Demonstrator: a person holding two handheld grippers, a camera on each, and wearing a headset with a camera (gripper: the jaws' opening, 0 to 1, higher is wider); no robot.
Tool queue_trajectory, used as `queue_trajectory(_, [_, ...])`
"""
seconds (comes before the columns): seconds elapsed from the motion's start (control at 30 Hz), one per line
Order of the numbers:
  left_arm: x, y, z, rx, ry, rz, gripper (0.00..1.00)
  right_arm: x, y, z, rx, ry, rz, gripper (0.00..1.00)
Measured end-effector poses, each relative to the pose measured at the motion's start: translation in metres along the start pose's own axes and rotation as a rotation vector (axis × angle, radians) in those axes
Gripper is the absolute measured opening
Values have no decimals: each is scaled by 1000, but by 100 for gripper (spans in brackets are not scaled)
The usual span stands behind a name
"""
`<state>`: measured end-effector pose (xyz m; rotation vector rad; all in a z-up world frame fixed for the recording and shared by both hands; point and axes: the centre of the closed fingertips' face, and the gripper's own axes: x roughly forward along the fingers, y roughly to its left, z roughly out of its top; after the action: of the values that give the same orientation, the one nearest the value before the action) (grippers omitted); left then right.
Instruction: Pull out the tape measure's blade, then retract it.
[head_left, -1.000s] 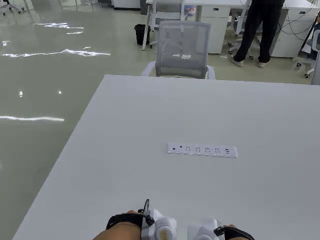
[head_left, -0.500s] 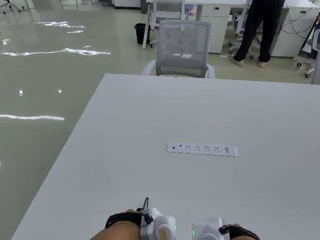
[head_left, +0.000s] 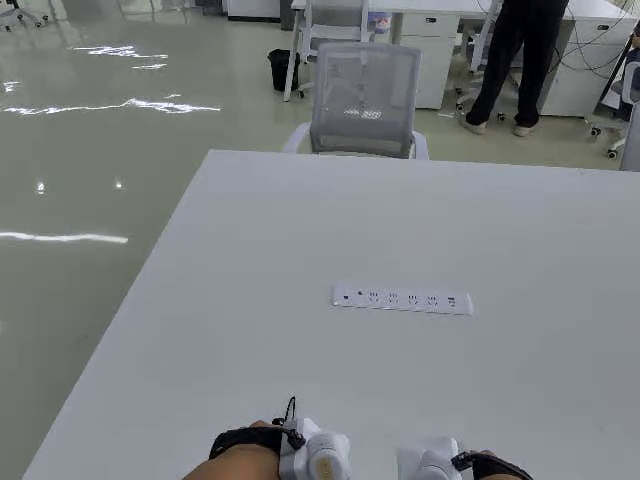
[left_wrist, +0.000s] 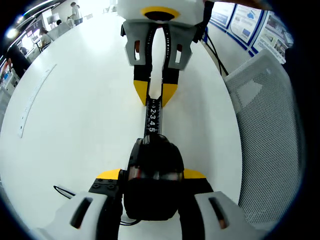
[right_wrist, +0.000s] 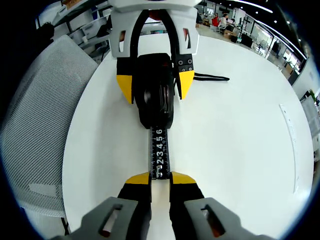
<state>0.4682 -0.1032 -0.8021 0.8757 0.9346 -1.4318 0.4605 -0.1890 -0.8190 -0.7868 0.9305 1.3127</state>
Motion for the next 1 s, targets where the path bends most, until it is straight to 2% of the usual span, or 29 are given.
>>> queue_trajectory(1.0, [1,0,-1,-4,0,-2,40,-17,-1,-31,19,30,-6,11])
